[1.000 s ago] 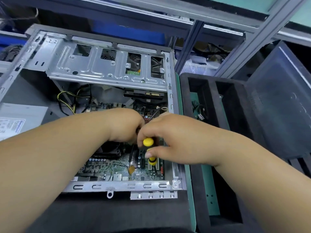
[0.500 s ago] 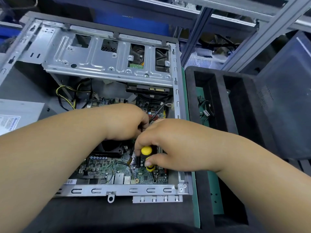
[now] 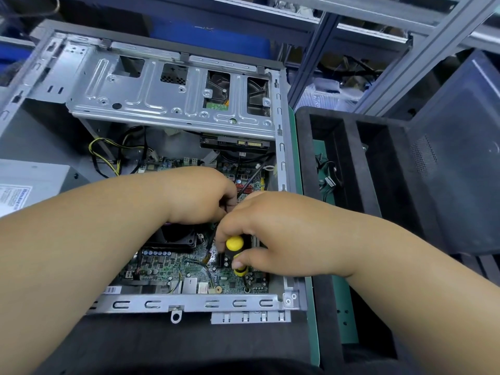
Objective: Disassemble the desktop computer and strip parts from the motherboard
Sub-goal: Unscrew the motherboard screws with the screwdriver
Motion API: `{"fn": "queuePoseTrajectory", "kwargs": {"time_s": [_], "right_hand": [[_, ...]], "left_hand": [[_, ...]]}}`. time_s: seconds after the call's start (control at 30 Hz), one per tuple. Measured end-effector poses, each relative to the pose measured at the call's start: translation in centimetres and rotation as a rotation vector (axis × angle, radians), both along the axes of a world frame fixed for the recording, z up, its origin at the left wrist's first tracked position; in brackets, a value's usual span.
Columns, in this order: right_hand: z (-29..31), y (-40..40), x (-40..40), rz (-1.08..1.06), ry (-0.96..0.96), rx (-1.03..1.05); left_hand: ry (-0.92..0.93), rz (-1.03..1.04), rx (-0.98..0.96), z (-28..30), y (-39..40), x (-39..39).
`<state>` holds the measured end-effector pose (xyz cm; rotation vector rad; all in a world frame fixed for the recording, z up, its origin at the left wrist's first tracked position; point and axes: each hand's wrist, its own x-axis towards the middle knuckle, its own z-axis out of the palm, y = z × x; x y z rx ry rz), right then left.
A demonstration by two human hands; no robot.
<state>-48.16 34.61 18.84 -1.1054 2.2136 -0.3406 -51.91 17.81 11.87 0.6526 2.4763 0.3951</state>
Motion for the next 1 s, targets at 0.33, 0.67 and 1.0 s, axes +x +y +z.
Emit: {"fn": "queuePoseTrajectory", "kwargs": {"time_s": [0.33,0.67,1.0], "right_hand": [[-0.1,0.2,0.0,-0.002,-0.002,-0.003],[0.1,0.2,0.0,0.035,0.005,0.033],[-1.5,0.4,-0.1,0.089,0.114,0.042]], "left_hand": [[-0.013,0.003,-0.009,0.0,0.0,0.0],[-0.011,0.017,0.011,-0.5,-0.1,0.0],[-0.241,-0.099,0.22,1.8,1.0,1.7]]}}
